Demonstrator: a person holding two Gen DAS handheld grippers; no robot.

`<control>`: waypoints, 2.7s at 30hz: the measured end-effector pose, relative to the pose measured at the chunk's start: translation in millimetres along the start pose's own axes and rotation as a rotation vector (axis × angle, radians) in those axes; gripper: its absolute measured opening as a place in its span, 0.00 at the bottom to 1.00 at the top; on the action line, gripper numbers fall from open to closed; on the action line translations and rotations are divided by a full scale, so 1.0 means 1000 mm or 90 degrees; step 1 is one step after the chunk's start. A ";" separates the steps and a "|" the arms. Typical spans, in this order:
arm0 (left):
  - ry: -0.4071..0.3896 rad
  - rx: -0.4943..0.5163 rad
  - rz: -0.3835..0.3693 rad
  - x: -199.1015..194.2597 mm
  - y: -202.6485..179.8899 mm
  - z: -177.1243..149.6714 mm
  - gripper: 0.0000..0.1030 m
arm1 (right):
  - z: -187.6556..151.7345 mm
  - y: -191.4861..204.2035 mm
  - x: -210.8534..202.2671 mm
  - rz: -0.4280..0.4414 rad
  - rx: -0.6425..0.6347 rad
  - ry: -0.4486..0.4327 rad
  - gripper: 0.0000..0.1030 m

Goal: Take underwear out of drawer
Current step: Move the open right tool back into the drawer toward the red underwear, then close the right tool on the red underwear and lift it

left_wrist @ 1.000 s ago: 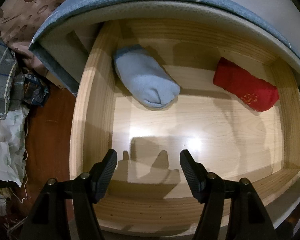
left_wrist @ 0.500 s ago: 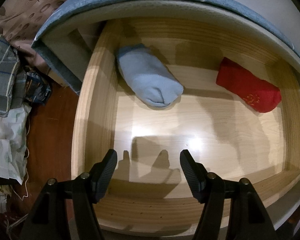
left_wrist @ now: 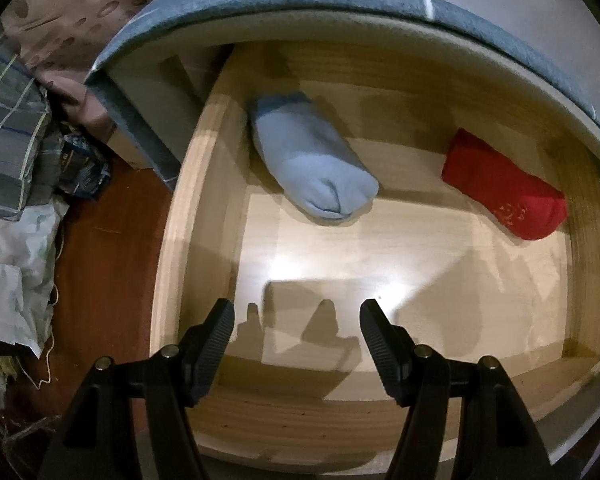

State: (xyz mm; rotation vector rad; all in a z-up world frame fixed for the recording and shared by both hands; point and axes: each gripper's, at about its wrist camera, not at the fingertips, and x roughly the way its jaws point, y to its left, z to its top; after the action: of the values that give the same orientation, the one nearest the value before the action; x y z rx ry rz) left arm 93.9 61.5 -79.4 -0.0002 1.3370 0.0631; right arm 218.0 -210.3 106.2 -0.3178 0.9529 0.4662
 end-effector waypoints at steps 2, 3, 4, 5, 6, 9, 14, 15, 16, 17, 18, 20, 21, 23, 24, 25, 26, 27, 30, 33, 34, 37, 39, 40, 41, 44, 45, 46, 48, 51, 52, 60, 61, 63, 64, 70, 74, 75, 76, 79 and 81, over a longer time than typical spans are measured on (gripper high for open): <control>0.002 -0.011 -0.006 -0.001 0.001 0.000 0.65 | -0.009 0.013 0.020 0.007 -0.030 0.016 0.38; 0.001 -0.016 -0.011 -0.001 0.002 0.000 0.65 | -0.011 0.018 0.028 0.009 -0.040 0.023 0.35; 0.004 -0.020 -0.020 -0.001 0.004 0.000 0.65 | -0.014 0.024 0.038 0.005 -0.054 0.034 0.35; 0.011 -0.033 -0.033 0.000 0.007 0.001 0.65 | -0.016 0.028 0.048 0.006 -0.065 0.045 0.35; 0.012 -0.038 -0.043 0.000 0.010 0.001 0.65 | -0.017 0.032 0.059 0.008 -0.074 0.050 0.34; 0.010 -0.050 -0.066 -0.002 0.013 0.001 0.65 | -0.021 0.037 0.082 -0.004 -0.092 0.063 0.34; 0.000 -0.048 -0.053 -0.007 0.016 -0.003 0.65 | -0.023 0.041 0.125 -0.048 -0.123 0.078 0.34; 0.001 -0.055 -0.063 -0.007 0.018 -0.004 0.65 | -0.023 0.040 0.130 -0.053 -0.128 0.081 0.34; 0.004 -0.061 -0.070 -0.007 0.020 -0.004 0.65 | -0.024 0.042 0.135 -0.058 -0.137 0.081 0.34; 0.005 -0.065 -0.075 -0.008 0.020 -0.003 0.65 | -0.025 0.044 0.141 -0.070 -0.148 0.079 0.34; 0.006 -0.067 -0.079 -0.009 0.021 -0.006 0.65 | -0.027 0.047 0.146 -0.076 -0.159 0.079 0.34; 0.004 -0.066 -0.085 -0.009 0.022 -0.007 0.65 | -0.029 0.050 0.153 -0.088 -0.176 0.077 0.34; 0.003 -0.066 -0.087 -0.009 0.023 -0.008 0.65 | -0.030 0.050 0.155 -0.099 -0.184 0.075 0.34; 0.004 -0.064 -0.088 -0.007 0.025 -0.009 0.65 | -0.031 0.053 0.161 -0.112 -0.199 0.070 0.34; 0.005 -0.063 -0.088 -0.007 0.026 -0.009 0.65 | -0.032 0.054 0.164 -0.123 -0.209 0.069 0.34; 0.004 -0.060 -0.088 -0.008 0.026 -0.009 0.65 | -0.033 0.054 0.167 -0.127 -0.215 0.069 0.34; 0.003 -0.056 -0.085 -0.009 0.026 -0.009 0.65 | -0.033 0.054 0.169 -0.129 -0.219 0.070 0.34; 0.003 -0.053 -0.085 -0.009 0.026 -0.010 0.65 | -0.034 0.054 0.173 -0.136 -0.222 0.073 0.34; 0.004 -0.057 -0.091 -0.007 0.026 -0.010 0.65 | -0.037 0.051 0.182 -0.150 -0.225 0.081 0.37; 0.005 -0.056 -0.090 -0.006 0.026 -0.012 0.65 | -0.038 0.048 0.186 -0.152 -0.222 0.086 0.37; 0.005 -0.057 -0.091 -0.006 0.026 -0.012 0.65 | -0.039 0.047 0.188 -0.154 -0.220 0.085 0.36; 0.009 -0.059 -0.095 -0.005 0.027 -0.013 0.65 | -0.041 0.042 0.192 -0.163 -0.222 0.088 0.35; 0.010 -0.057 -0.096 -0.005 0.027 -0.014 0.65 | -0.040 0.041 0.192 -0.161 -0.211 0.092 0.33; 0.011 -0.056 -0.096 -0.005 0.028 -0.015 0.65 | -0.040 0.039 0.192 -0.159 -0.204 0.095 0.32; 0.011 -0.055 -0.095 -0.004 0.028 -0.016 0.65 | -0.040 0.039 0.192 -0.156 -0.198 0.101 0.32; 0.012 -0.055 -0.094 -0.004 0.029 -0.017 0.65 | -0.038 0.033 0.193 -0.141 -0.183 0.121 0.31; 0.012 -0.055 -0.094 -0.004 0.029 -0.017 0.65 | -0.039 0.029 0.193 -0.135 -0.177 0.129 0.31; 0.014 -0.055 -0.094 -0.003 0.028 -0.017 0.65 | -0.039 0.029 0.192 -0.132 -0.174 0.134 0.30; 0.013 -0.055 -0.093 -0.002 0.028 -0.017 0.65 | -0.045 0.024 0.189 -0.125 -0.168 0.149 0.30; 0.014 -0.055 -0.093 -0.002 0.028 -0.016 0.65 | -0.049 0.019 0.186 -0.114 -0.160 0.175 0.30; 0.014 -0.054 -0.094 -0.001 0.028 -0.016 0.65 | -0.051 0.017 0.186 -0.110 -0.157 0.185 0.30; 0.013 -0.045 -0.090 -0.001 0.026 -0.017 0.65 | -0.061 0.017 0.182 -0.090 -0.124 0.233 0.30; 0.013 -0.044 -0.089 -0.001 0.026 -0.017 0.65 | -0.062 0.015 0.182 -0.086 -0.116 0.238 0.30; 0.013 -0.040 -0.089 -0.001 0.025 -0.017 0.65 | -0.067 0.010 0.181 -0.081 -0.104 0.247 0.30; 0.013 -0.039 -0.089 0.000 0.025 -0.017 0.65 | -0.065 0.010 0.183 -0.078 -0.095 0.253 0.30; 0.009 -0.030 -0.088 0.000 0.024 -0.018 0.65 | -0.079 -0.005 0.178 -0.056 -0.022 0.293 0.30; 0.009 -0.015 -0.087 0.000 0.021 -0.019 0.65 | -0.104 -0.012 0.170 -0.063 0.001 0.315 0.30; 0.007 -0.013 -0.089 -0.001 0.022 -0.019 0.65 | -0.107 -0.013 0.171 -0.064 0.009 0.322 0.31; 0.007 -0.011 -0.090 -0.001 0.022 -0.019 0.65 | -0.109 -0.014 0.170 -0.063 0.018 0.329 0.31; 0.000 0.004 -0.092 -0.003 0.023 -0.018 0.65 | -0.119 -0.019 0.169 -0.057 0.056 0.355 0.31; -0.007 0.022 -0.095 -0.006 0.022 -0.017 0.65 | -0.125 -0.019 0.173 -0.055 0.073 0.369 0.31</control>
State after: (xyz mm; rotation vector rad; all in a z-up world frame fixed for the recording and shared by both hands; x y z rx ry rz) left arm 74.8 82.8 -76.6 -0.0703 1.3230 -0.0859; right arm 225.1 -242.1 -105.0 -0.3972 1.5164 0.2377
